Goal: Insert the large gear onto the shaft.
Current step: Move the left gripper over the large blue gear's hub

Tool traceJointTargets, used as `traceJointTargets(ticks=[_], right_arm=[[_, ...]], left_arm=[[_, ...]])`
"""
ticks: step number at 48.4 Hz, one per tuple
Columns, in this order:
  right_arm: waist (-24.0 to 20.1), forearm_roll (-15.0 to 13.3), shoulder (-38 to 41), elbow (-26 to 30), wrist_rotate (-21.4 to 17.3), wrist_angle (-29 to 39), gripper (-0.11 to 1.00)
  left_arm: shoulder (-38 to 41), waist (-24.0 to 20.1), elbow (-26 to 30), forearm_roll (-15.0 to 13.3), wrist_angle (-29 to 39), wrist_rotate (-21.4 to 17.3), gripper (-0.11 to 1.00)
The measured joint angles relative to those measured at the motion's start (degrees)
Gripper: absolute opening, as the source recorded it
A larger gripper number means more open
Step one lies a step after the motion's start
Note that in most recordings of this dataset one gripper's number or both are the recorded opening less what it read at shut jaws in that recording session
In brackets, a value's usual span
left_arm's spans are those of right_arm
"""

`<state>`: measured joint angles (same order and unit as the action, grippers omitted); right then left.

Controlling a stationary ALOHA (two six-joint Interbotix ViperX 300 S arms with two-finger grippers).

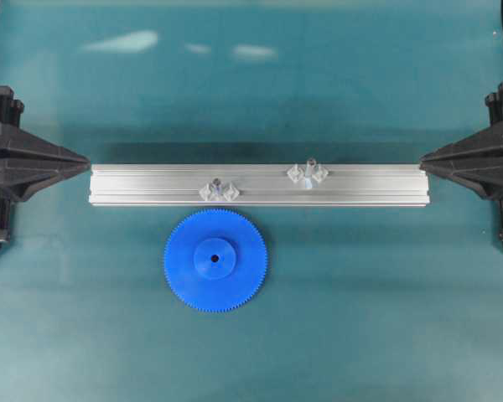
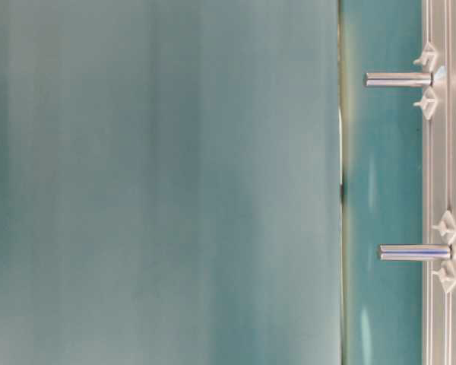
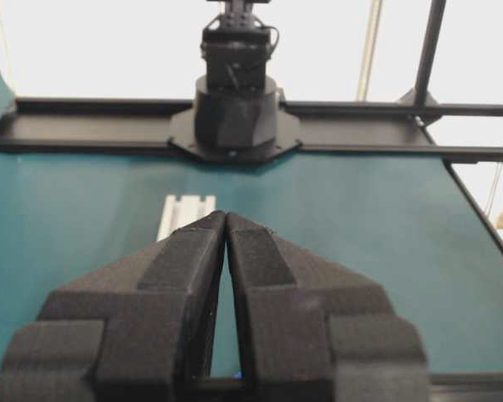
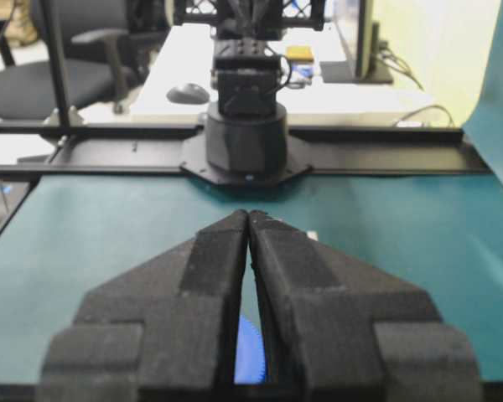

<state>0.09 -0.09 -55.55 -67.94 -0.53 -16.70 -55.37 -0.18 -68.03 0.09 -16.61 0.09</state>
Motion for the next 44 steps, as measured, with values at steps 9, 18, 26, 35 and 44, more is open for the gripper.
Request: traceJointTargets(ticks=[9,18,26,35,44], right_arm=[[1.4,2.3,0.0,0.0,-0.2,3.3,0.10],[2.2,2.6,-0.1,0.1,-0.5,8.8,0.05],[2.4,2.6,-0.2,0.1,-0.8,14.2,0.05],[2.5,2.5,-0.2,0.4,-0.8,20.3,0.05],[2.7,2.6,-0.2,0.4,-1.1,25.5,0.05]], left_arm=[[2.1,0.0,3.2,0.4,4.3,2.4,0.00],[6.8,0.0,5.6,0.5,7.6,4.9,0.00],[11.6,1.1,7.5,0.5,9.0,7.3,0.00],[18.5,2.5,10.6,0.5,13.7,9.0,0.00],[23.3,3.4,14.6,0.6,18.2,9.0,0.00]])
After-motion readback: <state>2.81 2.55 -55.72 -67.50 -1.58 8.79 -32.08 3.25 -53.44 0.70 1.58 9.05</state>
